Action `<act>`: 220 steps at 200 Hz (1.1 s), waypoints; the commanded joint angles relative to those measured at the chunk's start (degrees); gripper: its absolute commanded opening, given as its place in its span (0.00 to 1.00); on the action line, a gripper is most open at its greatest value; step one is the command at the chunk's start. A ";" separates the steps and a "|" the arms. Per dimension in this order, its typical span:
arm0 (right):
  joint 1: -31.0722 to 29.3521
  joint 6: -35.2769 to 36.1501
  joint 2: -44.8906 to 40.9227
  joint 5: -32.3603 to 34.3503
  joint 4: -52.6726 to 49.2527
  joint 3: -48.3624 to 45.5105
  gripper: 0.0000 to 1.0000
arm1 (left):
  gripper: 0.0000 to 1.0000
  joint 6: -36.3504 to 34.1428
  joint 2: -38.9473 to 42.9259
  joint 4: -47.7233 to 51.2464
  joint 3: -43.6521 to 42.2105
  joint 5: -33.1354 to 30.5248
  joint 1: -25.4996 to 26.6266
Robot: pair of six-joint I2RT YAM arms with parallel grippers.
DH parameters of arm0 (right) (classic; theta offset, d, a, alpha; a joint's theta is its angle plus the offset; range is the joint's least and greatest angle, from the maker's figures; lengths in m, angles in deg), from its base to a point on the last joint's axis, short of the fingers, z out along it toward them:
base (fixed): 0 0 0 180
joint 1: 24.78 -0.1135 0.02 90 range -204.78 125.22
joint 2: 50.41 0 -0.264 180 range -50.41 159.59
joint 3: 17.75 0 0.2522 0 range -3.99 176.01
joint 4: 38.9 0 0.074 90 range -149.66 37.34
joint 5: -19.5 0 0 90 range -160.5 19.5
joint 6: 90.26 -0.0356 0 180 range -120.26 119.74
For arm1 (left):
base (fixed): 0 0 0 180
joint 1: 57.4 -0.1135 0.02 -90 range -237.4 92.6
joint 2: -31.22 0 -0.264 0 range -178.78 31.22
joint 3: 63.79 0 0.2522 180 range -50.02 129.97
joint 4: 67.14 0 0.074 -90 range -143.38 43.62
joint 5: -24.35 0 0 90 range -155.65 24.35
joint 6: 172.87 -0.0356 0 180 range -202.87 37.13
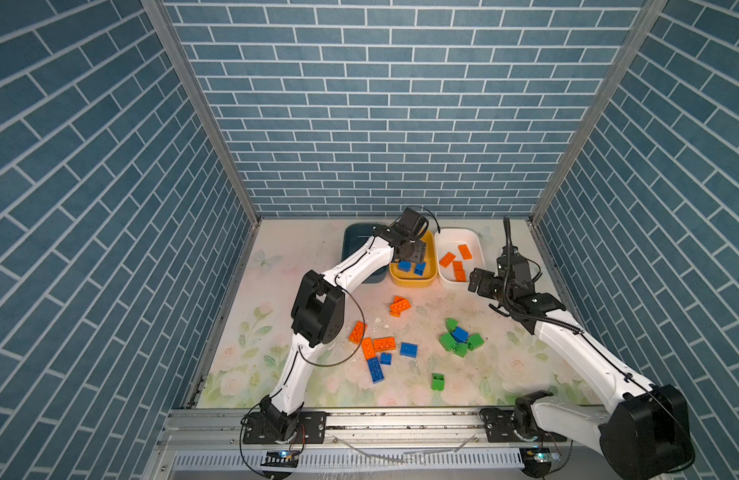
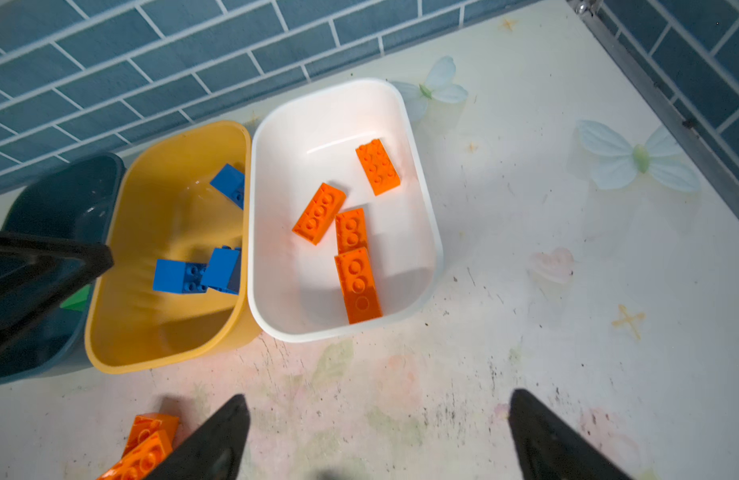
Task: Sort the legos into containers by color
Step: 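Carry the blue brick into the yellow bin and release it with the left gripper, then reach the left gripper to the green cluster and grasp a green brick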
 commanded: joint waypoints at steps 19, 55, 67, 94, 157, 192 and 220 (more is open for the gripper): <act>0.13 -7.03 -3.18 1.46 -2.00 -4.71 0.99 | 0.93 -2.68 13.28 -7.11 -15.47 4.75 3.44; 0.13 -10.54 -6.05 5.70 -0.91 -7.80 0.99 | 0.99 -9.33 20.93 -10.88 -28.18 9.50 8.64; 0.22 -11.39 -6.93 5.94 0.21 -8.93 0.99 | 0.99 -11.91 22.41 -12.05 -31.36 11.66 10.66; 0.30 -11.86 -7.92 5.82 0.72 -10.28 0.99 | 0.99 -17.70 21.91 -11.54 -34.22 15.34 15.18; 0.39 -11.77 -9.07 6.90 -1.27 -10.43 0.99 | 0.83 -21.94 12.21 -12.03 -30.91 15.41 21.43; 0.39 -11.35 -9.54 7.62 -1.59 -10.53 0.99 | 0.82 -23.04 8.03 -12.29 -28.30 14.42 22.93; 0.39 -11.25 -9.62 7.58 -1.62 -10.53 0.99 | 0.78 -23.53 5.30 -12.35 -26.51 12.23 23.35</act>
